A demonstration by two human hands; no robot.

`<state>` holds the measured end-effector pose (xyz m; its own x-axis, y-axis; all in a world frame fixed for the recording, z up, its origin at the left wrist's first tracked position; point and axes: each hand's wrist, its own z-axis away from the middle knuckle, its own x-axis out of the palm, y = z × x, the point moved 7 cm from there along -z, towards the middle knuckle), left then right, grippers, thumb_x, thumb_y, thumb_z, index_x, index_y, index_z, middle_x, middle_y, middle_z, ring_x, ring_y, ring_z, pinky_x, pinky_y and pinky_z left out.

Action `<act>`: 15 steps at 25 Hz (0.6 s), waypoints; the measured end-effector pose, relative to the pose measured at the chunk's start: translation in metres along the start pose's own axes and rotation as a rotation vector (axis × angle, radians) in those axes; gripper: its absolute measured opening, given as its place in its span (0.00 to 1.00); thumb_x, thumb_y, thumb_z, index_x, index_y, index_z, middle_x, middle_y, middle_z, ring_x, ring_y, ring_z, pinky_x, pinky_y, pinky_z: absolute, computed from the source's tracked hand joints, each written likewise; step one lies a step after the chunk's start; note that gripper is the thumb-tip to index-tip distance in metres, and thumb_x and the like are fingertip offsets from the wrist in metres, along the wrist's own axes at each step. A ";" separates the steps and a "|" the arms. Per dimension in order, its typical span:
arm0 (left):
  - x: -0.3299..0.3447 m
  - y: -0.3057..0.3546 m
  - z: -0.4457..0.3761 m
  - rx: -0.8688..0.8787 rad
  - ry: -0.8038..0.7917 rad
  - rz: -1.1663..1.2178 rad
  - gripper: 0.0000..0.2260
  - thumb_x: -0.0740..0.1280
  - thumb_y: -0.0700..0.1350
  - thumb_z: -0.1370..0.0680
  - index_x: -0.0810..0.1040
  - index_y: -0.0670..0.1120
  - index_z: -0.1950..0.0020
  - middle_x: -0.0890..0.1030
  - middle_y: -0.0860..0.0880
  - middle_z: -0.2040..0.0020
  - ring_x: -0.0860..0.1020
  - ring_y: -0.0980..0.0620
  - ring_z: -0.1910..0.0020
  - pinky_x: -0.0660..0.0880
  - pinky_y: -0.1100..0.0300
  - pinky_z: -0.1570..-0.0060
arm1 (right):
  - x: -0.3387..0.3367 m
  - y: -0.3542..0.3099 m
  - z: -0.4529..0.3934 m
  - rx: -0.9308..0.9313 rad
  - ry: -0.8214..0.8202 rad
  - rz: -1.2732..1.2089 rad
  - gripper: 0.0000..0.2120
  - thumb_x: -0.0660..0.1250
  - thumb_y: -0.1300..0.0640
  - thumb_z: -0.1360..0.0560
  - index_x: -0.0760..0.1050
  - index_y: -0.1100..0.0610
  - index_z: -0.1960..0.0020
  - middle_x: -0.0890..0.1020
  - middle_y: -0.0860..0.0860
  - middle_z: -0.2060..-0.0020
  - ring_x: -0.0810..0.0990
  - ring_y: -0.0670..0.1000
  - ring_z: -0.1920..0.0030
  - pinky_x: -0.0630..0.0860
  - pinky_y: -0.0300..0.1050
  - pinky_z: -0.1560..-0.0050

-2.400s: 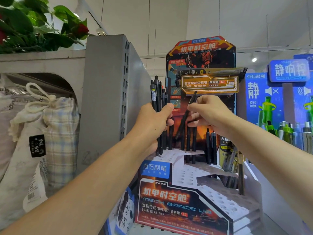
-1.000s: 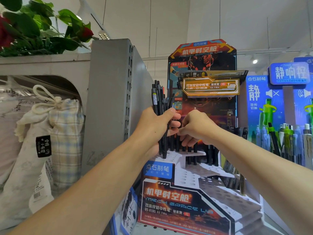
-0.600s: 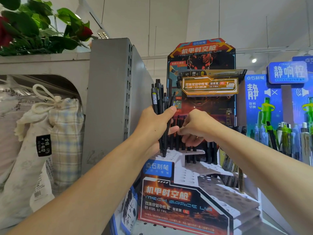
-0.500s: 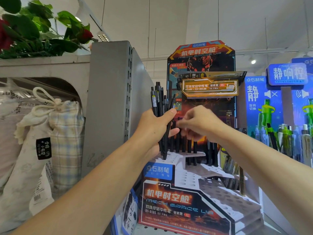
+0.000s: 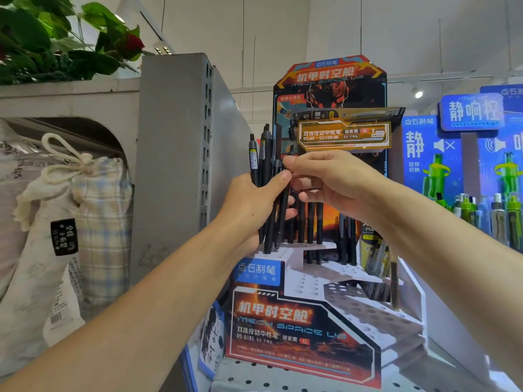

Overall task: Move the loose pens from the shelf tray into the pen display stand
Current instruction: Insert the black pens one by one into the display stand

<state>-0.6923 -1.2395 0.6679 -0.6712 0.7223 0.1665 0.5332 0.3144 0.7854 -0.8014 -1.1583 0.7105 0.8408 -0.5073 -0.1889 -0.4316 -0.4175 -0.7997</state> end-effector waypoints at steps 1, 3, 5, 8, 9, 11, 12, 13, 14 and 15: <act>0.000 -0.001 0.000 -0.005 0.004 -0.001 0.08 0.70 0.48 0.21 0.82 0.45 0.45 0.87 0.46 0.60 0.86 0.50 0.61 0.83 0.57 0.65 | -0.004 -0.002 -0.001 -0.009 0.017 -0.023 0.10 0.74 0.54 0.25 0.82 0.61 0.50 0.83 0.51 0.65 0.81 0.47 0.67 0.80 0.38 0.67; -0.002 -0.003 -0.001 -0.013 0.017 -0.005 0.09 0.70 0.47 0.21 0.83 0.42 0.48 0.85 0.45 0.61 0.85 0.50 0.63 0.84 0.53 0.63 | -0.019 -0.006 -0.002 -0.037 0.098 -0.084 0.12 0.75 0.54 0.25 0.78 0.62 0.49 0.85 0.53 0.65 0.82 0.48 0.67 0.80 0.39 0.67; -0.003 -0.005 -0.003 -0.017 0.025 -0.015 0.09 0.70 0.47 0.20 0.83 0.41 0.50 0.82 0.46 0.62 0.82 0.52 0.65 0.84 0.50 0.60 | -0.039 -0.011 -0.002 -0.100 0.233 -0.023 0.13 0.75 0.55 0.25 0.74 0.62 0.52 0.85 0.52 0.68 0.84 0.50 0.68 0.81 0.41 0.68; -0.004 -0.006 -0.004 -0.008 0.046 -0.001 0.08 0.69 0.47 0.20 0.83 0.42 0.49 0.79 0.47 0.64 0.79 0.54 0.68 0.83 0.55 0.63 | -0.055 -0.007 -0.002 -0.160 0.380 0.200 0.12 0.75 0.56 0.25 0.73 0.61 0.52 0.85 0.55 0.63 0.84 0.51 0.70 0.83 0.45 0.69; -0.004 -0.006 -0.005 -0.003 0.053 -0.005 0.08 0.69 0.47 0.20 0.83 0.42 0.49 0.78 0.47 0.65 0.79 0.54 0.69 0.83 0.56 0.64 | -0.058 -0.003 -0.003 -0.162 0.401 0.244 0.13 0.75 0.56 0.25 0.73 0.61 0.52 0.85 0.57 0.61 0.85 0.52 0.69 0.83 0.47 0.68; -0.004 -0.006 -0.006 0.003 0.059 -0.015 0.08 0.69 0.47 0.20 0.83 0.43 0.48 0.79 0.47 0.65 0.79 0.54 0.69 0.83 0.57 0.65 | -0.059 0.004 -0.004 -0.155 0.417 0.348 0.14 0.76 0.56 0.25 0.74 0.63 0.50 0.84 0.58 0.60 0.86 0.53 0.68 0.84 0.48 0.67; -0.004 -0.006 -0.006 0.003 0.060 -0.019 0.08 0.69 0.47 0.20 0.83 0.44 0.48 0.79 0.47 0.65 0.80 0.55 0.70 0.83 0.57 0.65 | -0.058 0.007 -0.005 -0.144 0.419 0.398 0.15 0.76 0.56 0.25 0.75 0.64 0.50 0.85 0.58 0.61 0.86 0.53 0.68 0.84 0.47 0.67; -0.003 -0.006 -0.006 0.004 0.061 -0.021 0.07 0.69 0.47 0.20 0.83 0.44 0.48 0.80 0.48 0.65 0.80 0.55 0.70 0.82 0.57 0.65 | -0.057 0.010 -0.006 -0.136 0.420 0.431 0.15 0.76 0.56 0.26 0.75 0.64 0.49 0.85 0.58 0.61 0.86 0.53 0.68 0.84 0.46 0.68; -0.003 -0.006 -0.007 0.005 0.063 -0.023 0.07 0.69 0.47 0.20 0.83 0.44 0.47 0.80 0.48 0.65 0.81 0.56 0.69 0.82 0.57 0.65 | -0.056 0.013 -0.007 -0.130 0.420 0.451 0.15 0.77 0.56 0.26 0.75 0.64 0.49 0.85 0.58 0.61 0.86 0.53 0.68 0.83 0.45 0.69; -0.003 -0.006 -0.007 0.006 0.065 -0.026 0.08 0.69 0.47 0.20 0.83 0.45 0.47 0.80 0.48 0.65 0.81 0.56 0.69 0.82 0.57 0.65 | -0.055 0.014 -0.008 -0.128 0.421 0.463 0.15 0.77 0.56 0.26 0.75 0.64 0.49 0.85 0.58 0.61 0.86 0.53 0.68 0.83 0.44 0.69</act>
<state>-0.6965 -1.2476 0.6668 -0.7167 0.6726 0.1842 0.5180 0.3365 0.7864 -0.8563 -1.1419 0.7141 0.3686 -0.8986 -0.2382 -0.7772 -0.1573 -0.6093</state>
